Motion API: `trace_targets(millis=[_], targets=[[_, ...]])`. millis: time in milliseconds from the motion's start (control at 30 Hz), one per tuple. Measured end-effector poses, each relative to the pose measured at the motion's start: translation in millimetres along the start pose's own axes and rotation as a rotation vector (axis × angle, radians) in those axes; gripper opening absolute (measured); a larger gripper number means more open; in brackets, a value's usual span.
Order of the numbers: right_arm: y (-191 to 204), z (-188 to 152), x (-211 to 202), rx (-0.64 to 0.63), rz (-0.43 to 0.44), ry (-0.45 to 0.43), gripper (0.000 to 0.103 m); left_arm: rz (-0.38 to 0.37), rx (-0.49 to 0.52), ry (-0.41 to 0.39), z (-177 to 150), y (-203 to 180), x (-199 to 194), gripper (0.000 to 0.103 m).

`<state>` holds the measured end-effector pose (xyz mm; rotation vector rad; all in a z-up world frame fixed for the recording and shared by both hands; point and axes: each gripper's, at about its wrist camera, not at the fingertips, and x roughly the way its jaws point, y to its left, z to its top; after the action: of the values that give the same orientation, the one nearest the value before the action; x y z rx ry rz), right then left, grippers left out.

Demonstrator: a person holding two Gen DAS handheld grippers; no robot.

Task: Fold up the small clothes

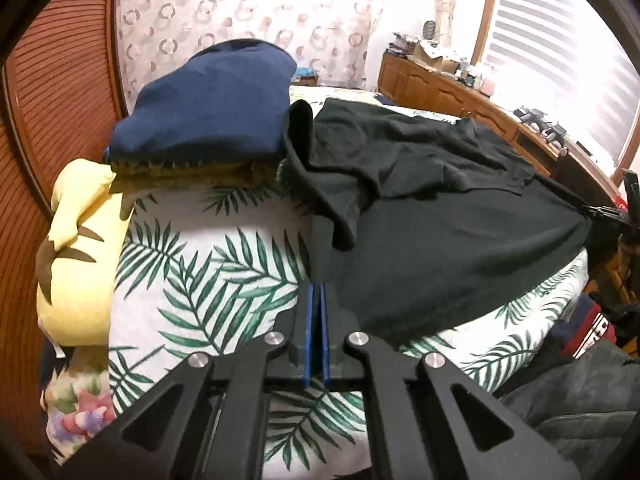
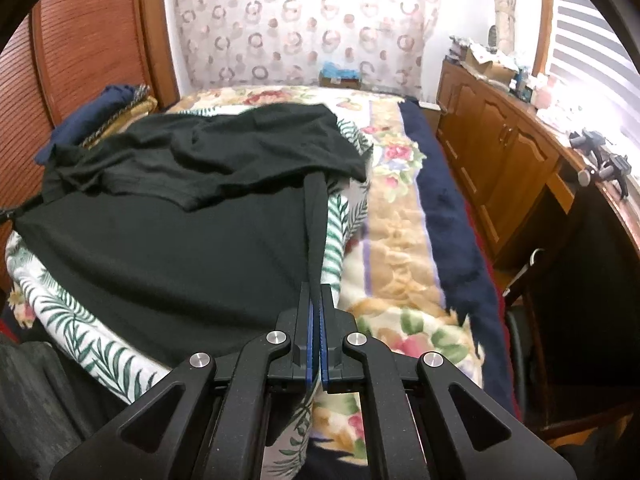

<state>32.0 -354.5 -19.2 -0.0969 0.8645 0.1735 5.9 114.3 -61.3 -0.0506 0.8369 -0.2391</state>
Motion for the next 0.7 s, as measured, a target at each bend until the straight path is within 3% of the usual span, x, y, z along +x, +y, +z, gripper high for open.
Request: trace_targets(millis=[133,267,400,433,700], targets=[[-0.2,0.2,9.6,0.025,-0.008,0.000,0.001,0.012,0.003,-0.029,6.9,-4.4,-1.7,0.009],[-2.7,10.5,2.4,0.049,-0.032,-0.041,0.014,-0.026,0.012,-0.066,22.9,-12.5,-4.2,0.013],[-2.4,27.7,-1.3,0.073,-0.027,-0.100,0.053,-0.062,0.006,-0.055,43.2,-23.4,14.6,0.014],[-1.0,32.1,0.0,0.076,-0.019,-0.110,0.056,-0.069,0.000,-0.045,47.4,-25.2,21.0,0.014],[29.6,64.5,41.6,0.036,0.053,-0.089,0.057,-0.110,-0.035,0.051,73.0,-41.2,80.9,0.014]])
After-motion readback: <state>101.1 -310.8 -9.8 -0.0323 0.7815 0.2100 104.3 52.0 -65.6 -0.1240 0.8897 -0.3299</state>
